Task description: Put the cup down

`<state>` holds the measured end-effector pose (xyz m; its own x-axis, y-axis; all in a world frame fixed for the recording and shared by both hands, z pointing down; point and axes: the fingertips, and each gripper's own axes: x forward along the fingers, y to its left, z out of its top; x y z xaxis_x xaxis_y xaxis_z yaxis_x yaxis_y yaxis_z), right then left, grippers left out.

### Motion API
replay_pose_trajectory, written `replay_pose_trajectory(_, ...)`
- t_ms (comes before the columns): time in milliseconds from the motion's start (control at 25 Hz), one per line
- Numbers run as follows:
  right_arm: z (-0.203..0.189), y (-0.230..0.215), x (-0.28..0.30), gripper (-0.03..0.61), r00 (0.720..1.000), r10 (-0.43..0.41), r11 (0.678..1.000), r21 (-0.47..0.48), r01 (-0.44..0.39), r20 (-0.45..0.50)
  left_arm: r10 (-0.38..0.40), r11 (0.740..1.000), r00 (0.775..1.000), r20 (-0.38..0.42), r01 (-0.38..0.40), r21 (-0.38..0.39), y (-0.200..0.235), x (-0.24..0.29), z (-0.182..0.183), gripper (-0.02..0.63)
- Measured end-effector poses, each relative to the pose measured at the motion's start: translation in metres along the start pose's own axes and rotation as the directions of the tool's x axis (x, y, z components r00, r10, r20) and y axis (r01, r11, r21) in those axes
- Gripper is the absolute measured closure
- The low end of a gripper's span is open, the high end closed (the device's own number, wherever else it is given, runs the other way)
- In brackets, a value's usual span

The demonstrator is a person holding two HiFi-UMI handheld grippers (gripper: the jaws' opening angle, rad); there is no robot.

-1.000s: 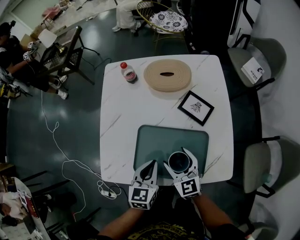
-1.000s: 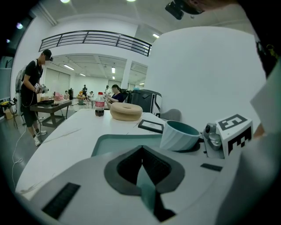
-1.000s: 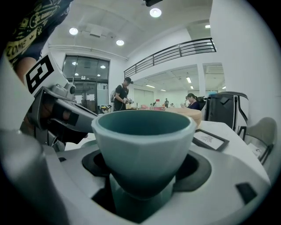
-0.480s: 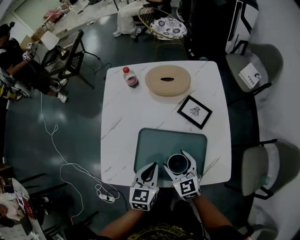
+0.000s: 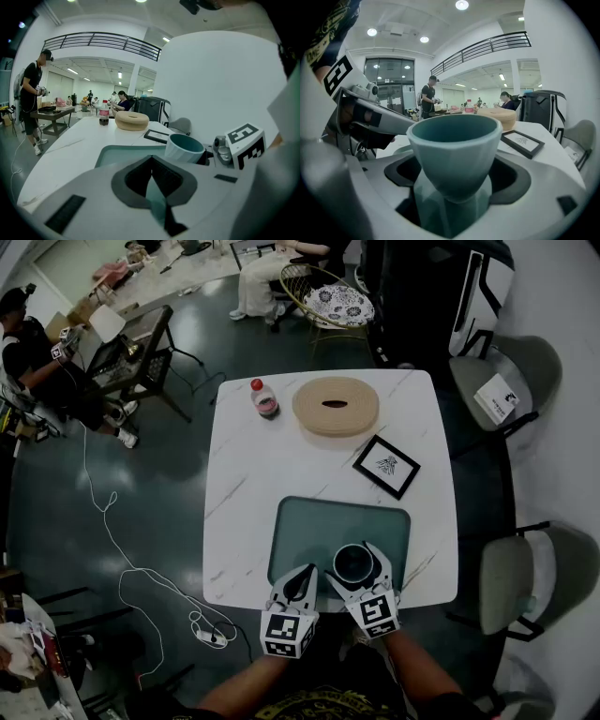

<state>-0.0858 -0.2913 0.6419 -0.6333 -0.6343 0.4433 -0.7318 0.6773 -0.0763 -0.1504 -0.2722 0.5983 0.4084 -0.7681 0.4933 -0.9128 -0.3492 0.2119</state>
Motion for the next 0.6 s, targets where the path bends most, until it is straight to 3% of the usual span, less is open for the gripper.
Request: replay_pose_trajectory(600, 0.007, 0.005, -0.068, 0.153, 1.0, -0.015, 1.0, 0.011, 0.015, 0.027, 0.053, 0.999, 0.997, 0.062, -0.053, -0.01, -0.029, -0.037, 0.011, 0.603)
